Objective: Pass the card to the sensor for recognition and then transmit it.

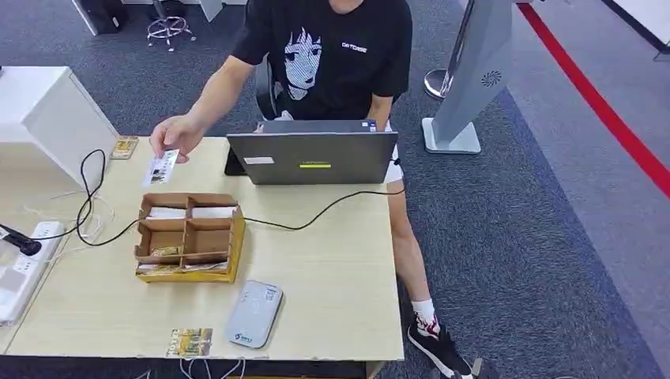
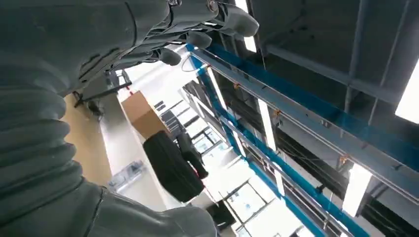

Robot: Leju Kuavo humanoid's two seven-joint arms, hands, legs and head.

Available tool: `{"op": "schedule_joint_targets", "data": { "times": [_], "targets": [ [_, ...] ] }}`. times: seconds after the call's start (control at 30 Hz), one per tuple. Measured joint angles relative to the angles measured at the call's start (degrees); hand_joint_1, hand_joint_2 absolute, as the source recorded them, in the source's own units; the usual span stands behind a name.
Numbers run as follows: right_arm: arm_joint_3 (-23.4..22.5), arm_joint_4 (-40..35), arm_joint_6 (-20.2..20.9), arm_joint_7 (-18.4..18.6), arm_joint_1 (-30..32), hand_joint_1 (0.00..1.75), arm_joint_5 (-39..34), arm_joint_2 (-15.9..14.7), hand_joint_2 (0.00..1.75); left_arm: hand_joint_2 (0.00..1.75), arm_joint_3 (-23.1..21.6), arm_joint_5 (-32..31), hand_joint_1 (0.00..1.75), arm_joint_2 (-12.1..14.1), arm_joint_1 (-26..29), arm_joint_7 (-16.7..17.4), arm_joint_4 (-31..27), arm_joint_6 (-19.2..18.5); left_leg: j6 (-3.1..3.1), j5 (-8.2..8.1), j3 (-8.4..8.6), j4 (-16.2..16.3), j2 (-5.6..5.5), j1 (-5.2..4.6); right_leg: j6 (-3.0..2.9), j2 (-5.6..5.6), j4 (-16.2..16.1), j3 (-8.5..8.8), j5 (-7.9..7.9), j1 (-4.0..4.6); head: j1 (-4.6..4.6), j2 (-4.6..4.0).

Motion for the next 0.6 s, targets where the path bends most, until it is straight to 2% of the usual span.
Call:
{"op": "schedule_joint_targets", "data": {
  "times": [0.1, 0.17, 0.23, 0.27, 0.33, 0.4, 0.43, 0.57, 0.6],
  "targets": [
    [0.0, 0.0, -0.1, 0.0, -0.1, 0.00, 0.2, 0.1, 1.75, 1.75, -0.3, -0.3, 0.00, 0.7, 0.1, 0.0, 0.0, 0.0, 0.00, 0.00, 0.00, 0.0, 0.01, 0.00, 0.00, 0.01, 0.0, 0.00, 0.00, 0.00, 0.00, 0.00],
    [0.1, 0.0, -1.2, -0.2, -0.2, 0.00, 1.4, 0.1, 1.75, 1.75, -0.7, -2.9, 0.00, 1.4, 0.0, 0.3, 0.6, -0.6, 0.00, 0.00, 0.00, 0.0, 0.00, -0.01, 0.00, 0.00, 0.0, 0.00, 0.00, -0.01, 0.00, 0.00],
    [0.6, -0.1, -3.4, -0.5, -0.4, 0.00, 3.6, 0.3, 1.75, 1.75, -0.7, -8.1, 0.00, 3.0, -1.0, 3.0, 2.7, -3.0, 0.00, 0.00, 0.00, 0.0, -0.03, -0.01, 0.00, -0.04, 0.0, -0.01, 0.00, -0.01, 0.00, 0.00],
    [1.2, -0.1, -4.6, -0.5, -0.7, 0.00, 5.2, 0.4, 1.75, 1.75, -0.5, -12.1, 0.00, 4.4, -2.4, 5.7, 4.5, -4.8, -0.02, 0.03, 0.00, 0.0, -0.05, -0.01, 0.00, -0.08, 0.0, -0.01, 0.00, -0.01, 0.06, 0.00],
    [2.3, -0.1, -6.0, 0.3, -1.5, 0.00, 7.7, 0.7, 1.75, 1.75, 0.4, -19.1, 0.00, 8.7, -6.0, 11.4, 8.7, -6.4, -0.11, 0.12, 0.01, 0.0, -0.04, 0.00, -0.08, -0.08, 0.0, -0.03, 0.06, 0.00, 0.09, 0.00],
    [3.5, -0.2, -6.6, 1.4, -2.3, 0.00, 9.8, 1.1, 1.75, 1.75, 0.6, -26.8, 0.00, 13.5, -10.4, 16.7, 14.4, -5.9, -0.23, 0.26, 0.03, 0.0, -0.06, 0.02, -0.21, -0.11, 0.1, -0.08, 0.15, 0.02, 0.02, 0.00],
    [4.1, -0.2, -6.8, 1.9, -2.7, 0.00, 10.8, 1.2, 1.75, 1.75, 0.5, -30.6, 0.00, 16.8, -12.7, 18.7, 17.5, -5.0, -0.25, 0.30, 0.03, 0.0, -0.05, 0.04, -0.23, -0.11, 0.1, -0.24, 0.16, 0.04, -0.02, 0.00],
    [6.3, -0.4, -7.8, 4.1, -4.0, 0.00, 13.8, 2.0, 1.75, 1.75, -1.7, -40.7, 0.00, 26.3, -24.6, 23.5, 31.0, 0.6, -0.36, 0.58, -0.11, -0.1, -0.14, 0.07, -0.33, -0.16, 0.2, -0.44, 0.37, 0.09, -0.04, 0.00],
    [6.9, -0.5, -8.1, 4.5, -4.4, 0.00, 14.6, 2.3, 1.75, 1.75, -3.0, -43.2, 0.00, 27.8, -28.2, 24.5, 35.3, 1.6, -0.43, 0.68, -0.21, -0.1, -0.19, 0.08, -0.32, -0.20, 0.2, -0.45, 0.40, 0.09, 0.00, 0.00]
  ]
}}
